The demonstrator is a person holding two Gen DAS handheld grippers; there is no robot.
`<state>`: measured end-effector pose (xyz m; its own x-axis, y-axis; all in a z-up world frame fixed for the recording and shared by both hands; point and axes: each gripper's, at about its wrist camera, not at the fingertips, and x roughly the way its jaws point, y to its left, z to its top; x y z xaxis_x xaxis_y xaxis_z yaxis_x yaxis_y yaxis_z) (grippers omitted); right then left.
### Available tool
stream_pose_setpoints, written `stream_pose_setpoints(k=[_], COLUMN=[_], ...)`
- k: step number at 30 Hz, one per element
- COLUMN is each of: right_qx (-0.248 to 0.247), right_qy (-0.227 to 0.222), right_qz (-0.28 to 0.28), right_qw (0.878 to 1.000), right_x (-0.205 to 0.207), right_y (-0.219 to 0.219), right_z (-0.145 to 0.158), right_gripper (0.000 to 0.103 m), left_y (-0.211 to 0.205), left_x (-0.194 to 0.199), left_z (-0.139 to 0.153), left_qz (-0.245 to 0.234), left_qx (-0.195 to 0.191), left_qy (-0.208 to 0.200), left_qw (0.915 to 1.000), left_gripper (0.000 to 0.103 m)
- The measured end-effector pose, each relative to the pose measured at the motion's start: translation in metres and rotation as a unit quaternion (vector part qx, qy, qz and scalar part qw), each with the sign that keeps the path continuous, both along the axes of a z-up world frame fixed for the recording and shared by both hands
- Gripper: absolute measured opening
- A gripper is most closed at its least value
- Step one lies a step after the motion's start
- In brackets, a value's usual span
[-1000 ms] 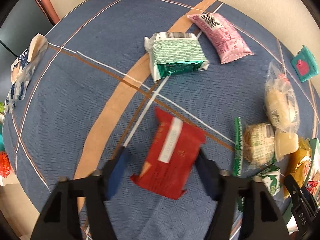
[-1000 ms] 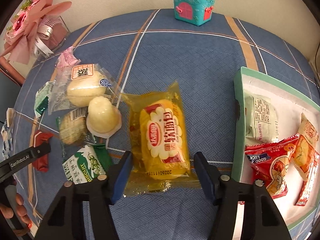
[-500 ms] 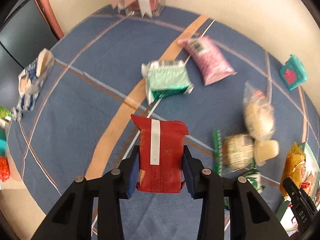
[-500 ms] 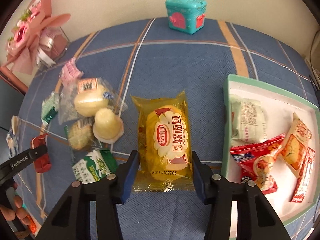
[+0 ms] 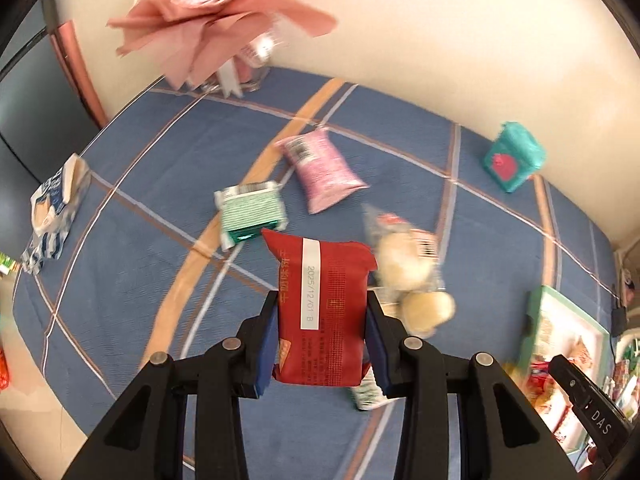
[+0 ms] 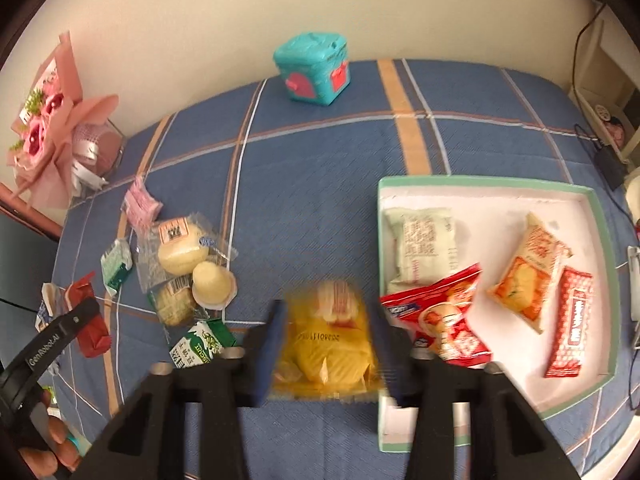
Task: Organize snacks
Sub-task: 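Lift the yellow bread bag and red box and carry both over the tray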
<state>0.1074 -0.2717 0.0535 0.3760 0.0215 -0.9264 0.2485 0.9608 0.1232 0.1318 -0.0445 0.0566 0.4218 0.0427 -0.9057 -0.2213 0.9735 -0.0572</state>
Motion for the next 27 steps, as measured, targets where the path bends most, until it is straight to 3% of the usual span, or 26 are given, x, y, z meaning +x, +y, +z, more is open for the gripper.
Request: stream_pose_setpoints(k=[4, 8, 14, 27], right_qx=[-0.018, -0.022, -0.015, -0.004], right_qy=[-0.005, 0.016, 0.061, 0.096], right_qz=[0.01, 0.019, 0.03, 0.042], right_qw=[1.0, 0.999, 0.998, 0.994], right_x=[-0.001, 0.002, -0.004, -0.03], right_y=[-0.004, -0.005, 0.002, 0.012], right_z=[0.007, -0.007, -0.035, -0.057], right_gripper=[0.039, 0.039, 0.039, 0.039], left_y=[-0.027, -0.039, -0.041, -0.064], left_x=[0.0, 0.002, -0.004, -0.034], left_z=[0.001, -0.012, -0.037, -0.067], left_qz=[-0.026, -0.04, -0.044, -0.068], left_qx=[0.003, 0.004, -0.024, -0.057], left_qy=[-0.001, 0.02, 0.064, 0.12], left_qw=[0.9996, 0.999, 0.9967, 0.9889], left_gripper=[0.041, 0.041, 0.041, 0.041])
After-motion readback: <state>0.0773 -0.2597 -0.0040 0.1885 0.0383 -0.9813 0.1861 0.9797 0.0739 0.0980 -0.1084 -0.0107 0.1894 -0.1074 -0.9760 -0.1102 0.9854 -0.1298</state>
